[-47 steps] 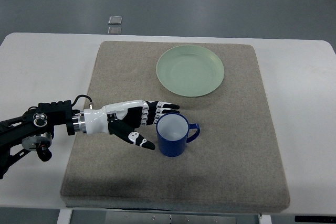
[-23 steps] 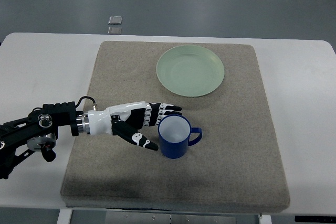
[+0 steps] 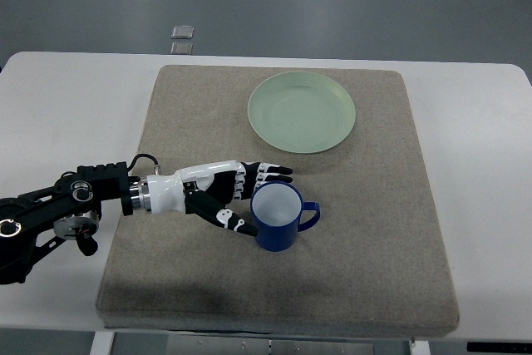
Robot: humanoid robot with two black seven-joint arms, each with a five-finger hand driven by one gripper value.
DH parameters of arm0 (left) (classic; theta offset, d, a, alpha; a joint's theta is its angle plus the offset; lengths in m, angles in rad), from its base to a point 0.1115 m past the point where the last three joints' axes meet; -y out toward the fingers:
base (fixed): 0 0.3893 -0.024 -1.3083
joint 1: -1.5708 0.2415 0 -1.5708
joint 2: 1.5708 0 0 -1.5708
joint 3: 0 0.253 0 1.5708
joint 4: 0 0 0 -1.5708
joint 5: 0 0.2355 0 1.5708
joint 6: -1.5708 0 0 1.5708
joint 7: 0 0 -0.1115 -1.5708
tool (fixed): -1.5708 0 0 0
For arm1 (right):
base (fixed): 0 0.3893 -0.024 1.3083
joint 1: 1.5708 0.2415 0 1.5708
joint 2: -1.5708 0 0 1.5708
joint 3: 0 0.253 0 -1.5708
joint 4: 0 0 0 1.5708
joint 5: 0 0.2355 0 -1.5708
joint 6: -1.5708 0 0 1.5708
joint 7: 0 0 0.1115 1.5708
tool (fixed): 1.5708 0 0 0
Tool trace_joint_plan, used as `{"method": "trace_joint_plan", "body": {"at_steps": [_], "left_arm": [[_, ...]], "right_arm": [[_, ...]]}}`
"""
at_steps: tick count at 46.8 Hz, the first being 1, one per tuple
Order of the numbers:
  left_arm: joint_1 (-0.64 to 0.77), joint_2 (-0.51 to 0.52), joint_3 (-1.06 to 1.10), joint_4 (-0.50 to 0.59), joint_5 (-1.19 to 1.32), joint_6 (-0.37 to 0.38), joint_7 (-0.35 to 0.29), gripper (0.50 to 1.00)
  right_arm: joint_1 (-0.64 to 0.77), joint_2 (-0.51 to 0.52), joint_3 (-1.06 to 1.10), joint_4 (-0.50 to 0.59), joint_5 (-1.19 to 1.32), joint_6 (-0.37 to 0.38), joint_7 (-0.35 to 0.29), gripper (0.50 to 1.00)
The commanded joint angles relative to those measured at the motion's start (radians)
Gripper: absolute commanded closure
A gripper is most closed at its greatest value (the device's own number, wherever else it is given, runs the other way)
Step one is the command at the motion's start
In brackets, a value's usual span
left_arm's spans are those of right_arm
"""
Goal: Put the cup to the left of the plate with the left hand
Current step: 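Close the left hand fingers around the blue mug body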
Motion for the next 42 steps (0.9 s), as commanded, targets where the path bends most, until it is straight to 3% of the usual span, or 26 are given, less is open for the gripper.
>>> {"method": "trace_joint_plan", "body": {"at_steps": [1,42], "left_arm": [[0.000,-0.004,0.000,0.000,0.001,0.000,0.000,0.504],[-0.008,-0.035,0.001,0.000,0.057,0.000,0.003,0.519]], "right_arm": [[0.000,0.000,0.000,0.000,0.000,0.000,0.000,0.568],[0.000,0.000,0.000,0.000,0.000,0.000,0.000,0.568]]}}
